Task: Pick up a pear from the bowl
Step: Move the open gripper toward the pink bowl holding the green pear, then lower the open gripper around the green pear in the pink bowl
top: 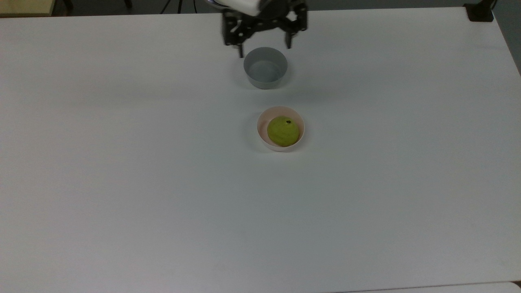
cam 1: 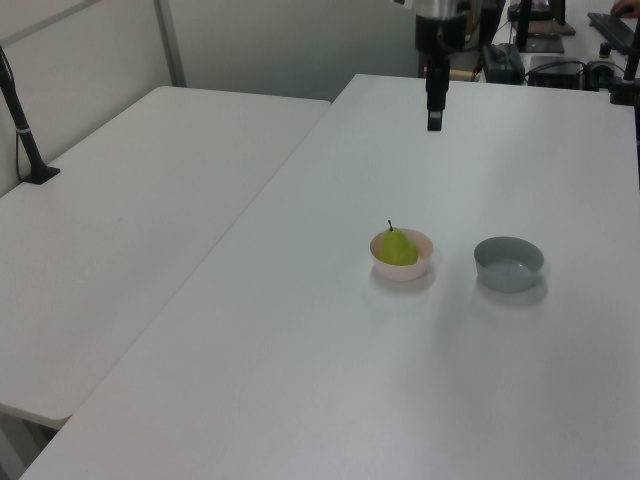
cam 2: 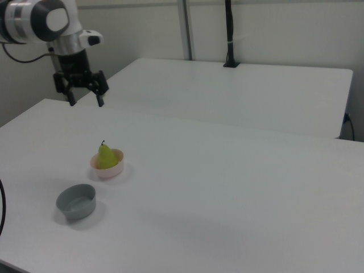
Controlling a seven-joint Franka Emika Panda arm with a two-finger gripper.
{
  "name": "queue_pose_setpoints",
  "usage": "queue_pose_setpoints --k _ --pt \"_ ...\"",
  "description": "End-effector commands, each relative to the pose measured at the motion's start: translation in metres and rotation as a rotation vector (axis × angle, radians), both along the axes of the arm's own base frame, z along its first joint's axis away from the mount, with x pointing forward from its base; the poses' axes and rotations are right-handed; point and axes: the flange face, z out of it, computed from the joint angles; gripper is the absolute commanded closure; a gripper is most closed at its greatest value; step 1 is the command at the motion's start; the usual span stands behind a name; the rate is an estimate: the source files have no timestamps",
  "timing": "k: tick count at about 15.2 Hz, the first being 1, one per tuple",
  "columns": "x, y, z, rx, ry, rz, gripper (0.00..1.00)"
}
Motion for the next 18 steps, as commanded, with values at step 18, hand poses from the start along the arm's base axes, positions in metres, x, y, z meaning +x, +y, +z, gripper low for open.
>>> queue_pose_setpoints --k 18 --pt "0.053 0.062 -0.187 -0.099 0.104 0.156 0.00"
